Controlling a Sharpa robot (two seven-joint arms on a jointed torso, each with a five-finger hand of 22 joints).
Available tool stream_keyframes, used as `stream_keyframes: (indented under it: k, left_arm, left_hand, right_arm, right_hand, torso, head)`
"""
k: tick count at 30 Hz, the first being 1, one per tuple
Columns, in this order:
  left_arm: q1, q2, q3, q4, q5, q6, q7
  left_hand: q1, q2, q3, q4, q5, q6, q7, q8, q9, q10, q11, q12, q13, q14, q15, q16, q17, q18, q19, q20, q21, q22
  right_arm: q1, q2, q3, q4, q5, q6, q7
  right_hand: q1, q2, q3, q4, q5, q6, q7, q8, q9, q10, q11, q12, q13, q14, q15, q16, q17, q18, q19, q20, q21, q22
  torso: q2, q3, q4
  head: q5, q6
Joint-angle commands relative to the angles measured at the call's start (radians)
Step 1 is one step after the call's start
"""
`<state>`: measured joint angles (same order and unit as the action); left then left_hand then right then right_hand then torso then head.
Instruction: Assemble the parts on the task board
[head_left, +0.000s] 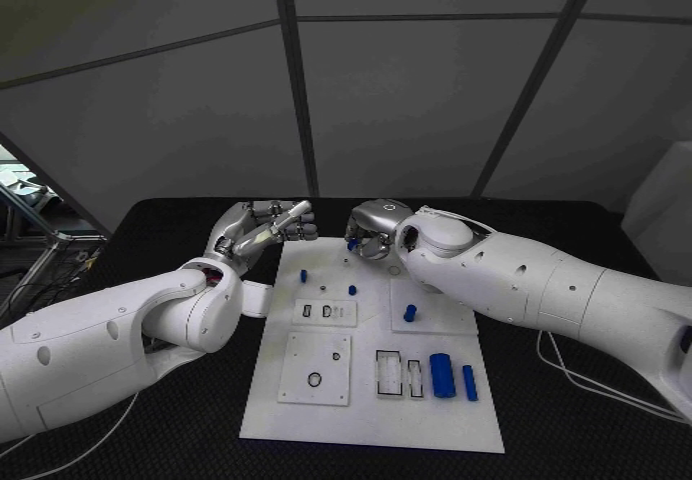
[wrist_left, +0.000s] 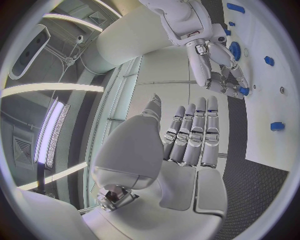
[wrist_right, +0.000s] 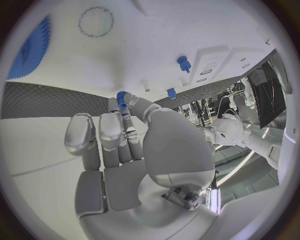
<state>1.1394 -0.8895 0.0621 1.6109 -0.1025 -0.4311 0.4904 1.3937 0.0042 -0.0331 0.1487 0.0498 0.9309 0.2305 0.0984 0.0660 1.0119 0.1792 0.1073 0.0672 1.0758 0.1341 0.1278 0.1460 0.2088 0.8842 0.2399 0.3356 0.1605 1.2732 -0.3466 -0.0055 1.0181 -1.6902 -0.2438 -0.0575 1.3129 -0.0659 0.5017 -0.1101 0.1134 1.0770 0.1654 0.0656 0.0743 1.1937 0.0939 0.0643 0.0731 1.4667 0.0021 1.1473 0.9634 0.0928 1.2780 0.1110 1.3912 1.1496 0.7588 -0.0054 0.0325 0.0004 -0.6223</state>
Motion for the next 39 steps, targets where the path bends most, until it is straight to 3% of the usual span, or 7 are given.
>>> stream_keyframes:
  k: [1, 14, 23, 27, 30, 33, 39]
  left_arm:
    - [0.002, 0.001, 0.001, 0.001, -0.001, 0.013, 0.001]
    - [0.003, -0.002, 0.001, -0.002, -0.001, 0.019, -0.001]
    - [0.003, -0.008, 0.001, -0.005, -0.001, 0.029, 0.0]
    - [0.003, -0.01, 0.001, -0.007, -0.001, 0.032, 0.0]
    - [0.003, -0.011, 0.001, -0.008, -0.001, 0.033, 0.0]
    - [0.003, -0.009, 0.001, -0.011, -0.001, 0.035, 0.0]
    - [0.003, -0.005, 0.001, -0.014, -0.001, 0.037, 0.0]
  left_hand:
    - [-0.006, 0.006, -0.001, -0.004, 0.002, -0.003, 0.005, -0.006, -0.001, -0.006, 0.003, -0.006, -0.001, -0.008, 0.002, -0.002, 0.001, -0.029, -0.006, 0.002, -0.001, -0.001]
    - [-0.007, 0.006, -0.002, -0.005, 0.002, -0.006, 0.006, -0.008, -0.001, -0.009, 0.005, -0.009, -0.001, -0.009, 0.003, -0.005, 0.002, -0.029, -0.008, 0.003, -0.002, -0.002]
    - [-0.007, 0.006, -0.002, -0.005, 0.002, -0.006, 0.006, -0.008, -0.001, -0.009, 0.005, -0.01, -0.001, -0.009, 0.003, -0.005, 0.002, -0.029, -0.008, 0.003, -0.002, -0.002]
    - [-0.007, 0.007, -0.002, -0.005, 0.002, -0.006, 0.006, -0.009, -0.001, -0.009, 0.005, -0.01, -0.001, -0.009, 0.003, -0.005, 0.002, -0.029, -0.008, 0.003, -0.002, -0.002]
    - [-0.007, 0.007, -0.002, -0.005, 0.002, -0.006, 0.006, -0.009, -0.001, -0.009, 0.005, -0.01, -0.001, -0.009, 0.003, -0.005, 0.002, -0.029, -0.008, 0.003, -0.002, -0.002]
    - [-0.007, 0.007, -0.002, -0.006, 0.002, -0.006, 0.005, -0.009, -0.001, -0.009, 0.005, -0.01, -0.001, -0.009, 0.003, -0.005, 0.002, -0.029, -0.008, 0.003, -0.002, -0.002]
    - [-0.007, 0.007, -0.002, -0.006, 0.002, -0.006, 0.005, -0.009, -0.001, -0.009, 0.005, -0.01, -0.001, -0.009, 0.003, -0.005, 0.002, -0.029, -0.008, 0.003, -0.002, -0.002]
  right_arm:
    - [0.001, 0.002, 0.0, -0.006, -0.006, 0.018, -0.003]
    - [0.001, -0.038, 0.0, 0.046, -0.006, -0.062, -0.014]
    - [0.003, -0.237, 0.002, 0.236, 0.11, -0.138, -0.051]
    - [0.003, -0.322, 0.021, 0.304, 0.173, -0.115, -0.081]
    - [0.004, -0.382, 0.028, 0.346, 0.198, -0.066, -0.113]
    - [0.004, -0.411, 0.032, 0.36, 0.21, -0.025, -0.138]
    - [0.004, -0.412, 0.034, 0.342, 0.218, 0.022, -0.158]
  right_hand:
    - [-0.017, -0.014, -0.005, 0.01, 0.007, -0.02, 0.008, -0.004, -0.005, -0.026, 0.007, -0.004, -0.004, 0.016, 0.012, 0.005, -0.006, -0.006, -0.01, 0.009, -0.001, -0.012]
    - [-0.019, -0.047, -0.104, 0.027, 0.022, -0.195, 0.018, 0.0, -0.005, -0.213, 0.031, 0.031, -0.006, -0.045, 0.033, -0.097, -0.169, 0.027, -0.135, 0.034, -0.088, -0.177]
    - [-0.036, -0.038, -0.115, 0.056, 0.072, -0.097, 0.016, 0.036, 0.011, -0.051, 0.008, 0.125, 0.014, -0.004, 0.018, -0.022, -0.092, 0.0, -0.025, 0.022, -0.019, -0.036]
    - [-0.098, -0.09, -0.17, 0.097, 0.134, -0.103, -0.01, 0.03, 0.006, 0.088, -0.025, 0.201, 0.056, 0.004, -0.008, -0.001, -0.071, -0.008, 0.006, 0.003, 0.001, 0.005]
    - [-0.121, -0.121, -0.265, 0.135, 0.169, -0.108, -0.03, 0.036, 0.007, 0.19, -0.049, 0.361, 0.179, 0.035, -0.03, 0.111, 0.091, -0.022, 0.057, -0.022, 0.034, 0.076]
    - [-0.028, -0.088, -0.41, 0.204, 0.204, -0.123, -0.043, 0.059, 0.009, 0.127, -0.047, 0.941, 0.809, 0.052, -0.017, 0.244, 0.281, -0.039, 0.107, -0.028, 0.068, 0.149]
    - [0.001, -0.077, -0.482, 0.301, 0.198, -0.154, -0.013, 0.079, 0.006, 0.193, -0.027, 1.244, 1.166, 0.069, -0.009, 0.324, 0.412, -0.049, 0.147, -0.006, 0.095, 0.211]
  torso:
    - [0.0, -0.0004, 0.0005]
    - [-0.001, 0.0018, -0.0035]
    - [-0.007, 0.0036, -0.0176]
    - [-0.01, 0.0071, -0.0246]
    - [-0.011, 0.0077, -0.0249]
    - [-0.011, 0.0062, -0.025]
    - [-0.009, 0.0063, -0.0231]
  head:
    - [0.002, 0.001]
    - [0.003, 0.003]
    - [-0.008, 0.013]
    - [-0.013, 0.011]
    - [-0.018, 0.012]
    - [-0.022, 0.012]
    - [-0.02, 0.011]
